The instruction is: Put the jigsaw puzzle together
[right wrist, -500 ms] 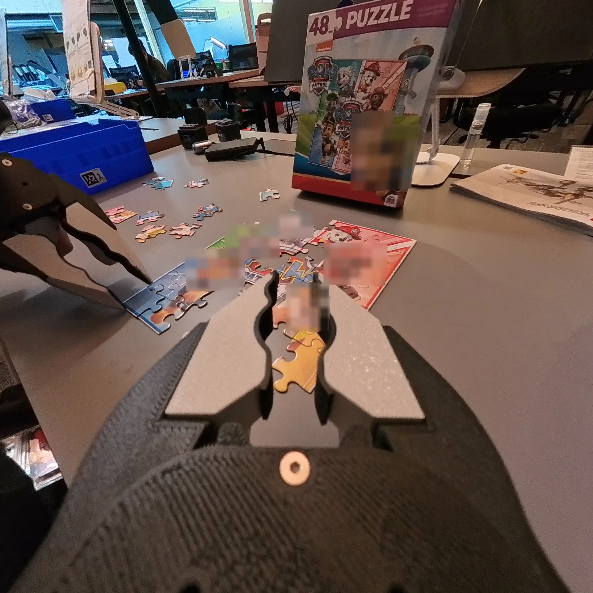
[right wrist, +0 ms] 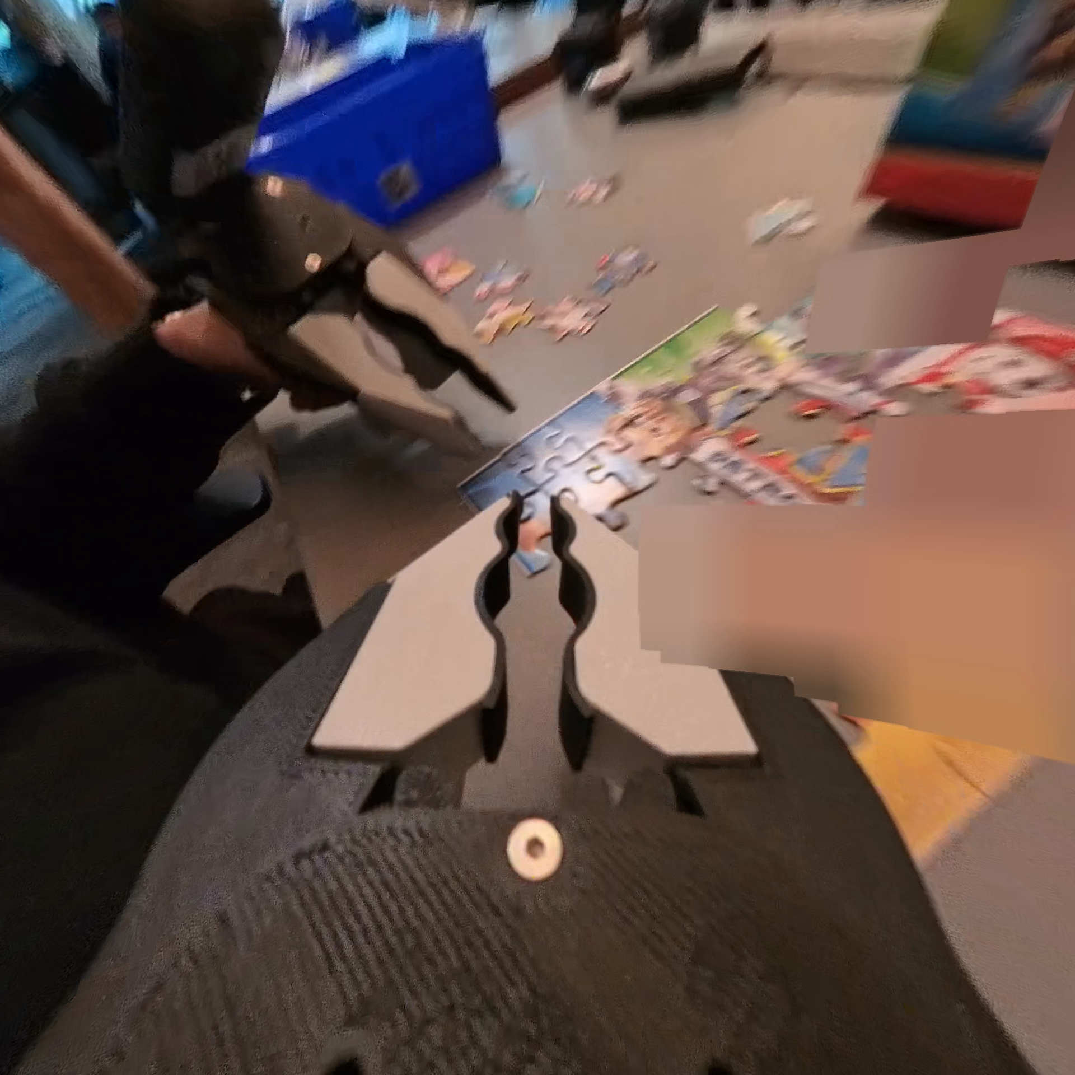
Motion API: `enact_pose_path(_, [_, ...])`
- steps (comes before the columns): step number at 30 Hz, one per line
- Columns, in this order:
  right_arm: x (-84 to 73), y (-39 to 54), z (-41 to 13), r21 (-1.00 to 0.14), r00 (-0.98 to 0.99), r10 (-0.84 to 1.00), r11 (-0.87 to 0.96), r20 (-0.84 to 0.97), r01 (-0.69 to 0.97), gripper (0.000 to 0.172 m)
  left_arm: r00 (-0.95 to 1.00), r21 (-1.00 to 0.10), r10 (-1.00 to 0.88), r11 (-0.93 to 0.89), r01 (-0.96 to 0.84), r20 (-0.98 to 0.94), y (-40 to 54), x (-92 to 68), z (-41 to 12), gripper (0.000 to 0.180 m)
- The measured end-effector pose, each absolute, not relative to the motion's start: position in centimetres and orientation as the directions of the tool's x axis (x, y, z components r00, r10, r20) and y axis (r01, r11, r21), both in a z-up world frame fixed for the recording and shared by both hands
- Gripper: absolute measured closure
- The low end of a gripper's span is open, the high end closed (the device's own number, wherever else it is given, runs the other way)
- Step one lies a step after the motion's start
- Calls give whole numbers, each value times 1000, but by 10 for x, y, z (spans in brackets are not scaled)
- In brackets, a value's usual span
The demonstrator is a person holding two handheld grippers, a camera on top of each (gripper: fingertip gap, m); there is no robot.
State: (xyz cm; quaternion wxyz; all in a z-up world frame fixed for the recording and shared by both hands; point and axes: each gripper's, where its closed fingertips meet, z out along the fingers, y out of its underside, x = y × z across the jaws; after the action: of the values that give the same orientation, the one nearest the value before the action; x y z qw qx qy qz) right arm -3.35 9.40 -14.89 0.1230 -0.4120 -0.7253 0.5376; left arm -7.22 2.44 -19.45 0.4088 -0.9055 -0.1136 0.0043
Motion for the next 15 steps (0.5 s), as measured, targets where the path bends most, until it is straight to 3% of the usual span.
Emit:
enact_pose_path(4, [-37,56,-170,-837,-673,712,233,-199,495,172,934,-752,311,-569,332,176,25,-80,-198,153])
enact_pose_path(8, [-43,46,-190,-784,-666,735,337,-127,521,172,928,-729,330,-591,346,173,20,-76,-205,153])
enact_pose_path(15, [-50,47,-203,-744,-636,763,355,-120,566,172,922,-730,309,-571,374,231,19,-67,-203,150])
